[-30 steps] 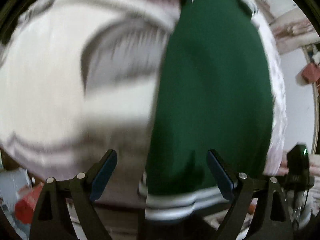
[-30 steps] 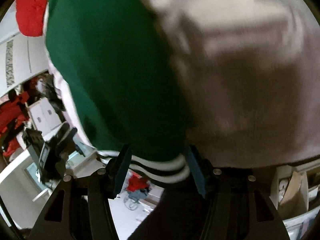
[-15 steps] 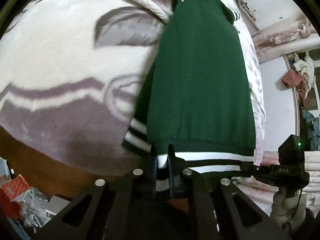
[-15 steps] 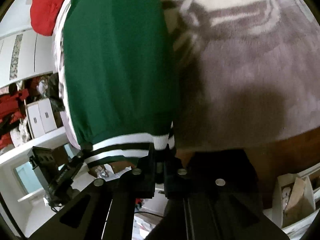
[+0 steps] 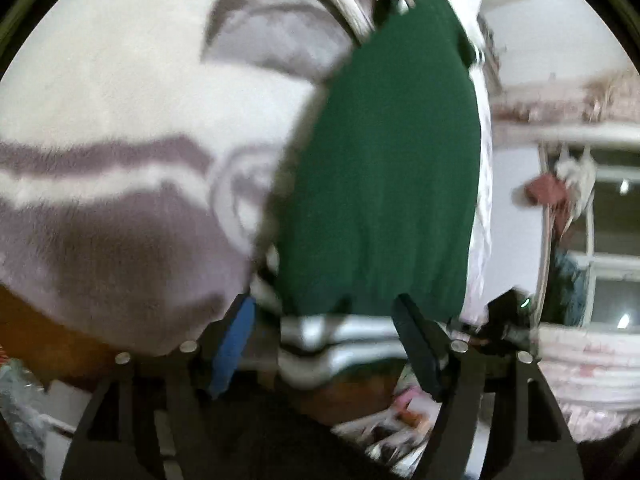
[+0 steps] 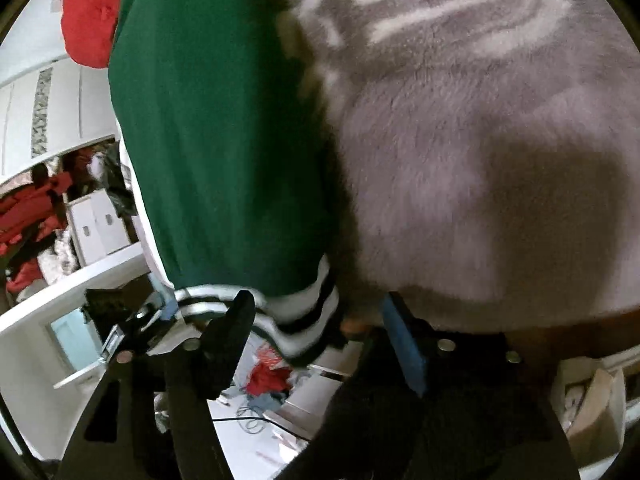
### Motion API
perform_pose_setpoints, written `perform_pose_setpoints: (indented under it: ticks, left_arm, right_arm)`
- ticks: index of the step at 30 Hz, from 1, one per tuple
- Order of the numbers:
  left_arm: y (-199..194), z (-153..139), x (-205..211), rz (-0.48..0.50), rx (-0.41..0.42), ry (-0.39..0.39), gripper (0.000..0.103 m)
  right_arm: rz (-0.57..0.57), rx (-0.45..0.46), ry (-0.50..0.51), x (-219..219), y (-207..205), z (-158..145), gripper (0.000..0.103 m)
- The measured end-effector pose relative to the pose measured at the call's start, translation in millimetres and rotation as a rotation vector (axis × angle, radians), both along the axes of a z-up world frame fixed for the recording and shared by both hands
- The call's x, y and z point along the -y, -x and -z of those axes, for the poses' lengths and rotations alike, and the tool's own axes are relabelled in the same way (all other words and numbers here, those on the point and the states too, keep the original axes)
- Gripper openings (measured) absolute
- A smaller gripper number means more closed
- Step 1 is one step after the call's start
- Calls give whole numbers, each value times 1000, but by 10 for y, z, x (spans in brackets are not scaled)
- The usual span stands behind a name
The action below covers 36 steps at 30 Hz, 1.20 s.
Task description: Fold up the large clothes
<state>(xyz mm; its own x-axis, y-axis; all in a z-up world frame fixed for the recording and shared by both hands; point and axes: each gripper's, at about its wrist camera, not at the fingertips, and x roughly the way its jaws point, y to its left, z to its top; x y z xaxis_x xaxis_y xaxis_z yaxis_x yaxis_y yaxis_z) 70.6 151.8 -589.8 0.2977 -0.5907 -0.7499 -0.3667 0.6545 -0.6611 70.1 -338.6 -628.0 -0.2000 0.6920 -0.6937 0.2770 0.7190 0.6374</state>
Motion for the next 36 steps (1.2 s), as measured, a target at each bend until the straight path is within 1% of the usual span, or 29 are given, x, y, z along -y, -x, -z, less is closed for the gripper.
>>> perform_pose_setpoints:
  ticks: [1,3,4,5,6,7,9,10,11,12,13,14,15,16,17,19,20,22,24,26,28,29,30,31,32,33,34,35,36]
  left_arm:
    - [-77,110,-13,-17,0,27,70]
    - [-258,357,13,-33,-11,81,70]
    - [-335,445,78,-28,-14,95,70]
    - [-422,512,146,-12,-12,94,71]
    - [-471,514,210,7,-2,73,71]
    - [-516,479,300,28,21,31,71]
    - [-486,322,299,70,59,-23,72]
    - [-477,294,335,82,73,-48,72]
    - [-476,284,330,80,80,-52,72]
    - [-447,277,320,61,85,-54,69]
    - [-414,267,305,47,83,-59,60]
    - [-378,263,287,42,84,-61,40]
    - [-355,230,272,39,89,-61,33]
    - [-316,167,253,37,105,-52,23]
    - [-335,134,298,36,118,-52,20]
    - [-253,-66,351,36,153,-57,18]
    - [-259,-110,379,34,161,-60,17]
    - [-116,-234,382,15,158,-35,17]
    - [-49,-266,444,20,145,-40,17]
    - [75,-216,474,25,117,-27,17]
    - [102,-81,520,18,86,-12,18]
    - [111,-36,507,18,76,-10,19]
    - [76,52,519,20,61,-1,19]
    - [26,146,513,26,41,8,26]
    - [6,200,491,36,21,7,33]
    - [14,256,456,47,5,15,34]
    - [16,298,442,54,-3,32,39]
    - [48,342,403,54,-5,59,39]
    - [60,349,397,55,0,67,39]
  right_arm:
    - [0,-4,-34,-55,-58,120,76]
    - [9,-22,-85,-117,-147,288,93]
    - [18,-25,-105,-154,-178,320,97]
    - [28,-29,-123,-201,-202,327,99]
    - [30,-27,-133,-252,-216,315,99]
    - [40,-11,-177,-263,-198,276,99]
    - [83,3,-303,-338,-152,237,90]
    - [95,12,-295,-358,-131,240,90]
    - [86,13,-262,-404,-139,295,88]
    - [88,2,-241,-431,-143,371,79]
    - [103,-9,-227,-421,-144,433,75]
    - [130,-11,-207,-458,-165,489,69]
    - [140,-11,-195,-507,-194,512,56]
    - [152,-11,-183,-533,-193,516,43]
    - [179,-17,-198,-557,-170,504,32]
    - [197,-7,-201,-587,-118,425,27]
    - [199,-4,-211,-630,-86,370,25]
    - [189,3,-236,-681,3,211,24]
    - [165,-2,-241,-535,123,81,23]
    - [134,-18,-222,-407,294,12,23]
    - [120,-39,-198,-329,371,88,24]
    - [133,-61,-175,-288,385,203,28]
    - [132,-74,-157,-283,393,274,37]
    - [124,-85,-130,-271,397,359,44]
    - [111,-97,-102,-237,384,444,54]
    - [111,-103,-121,-212,394,501,55]
    - [103,-106,-148,-208,393,535,57]
    - [83,-102,-155,-206,406,556,60]
    - [69,-100,-155,-232,410,563,63]
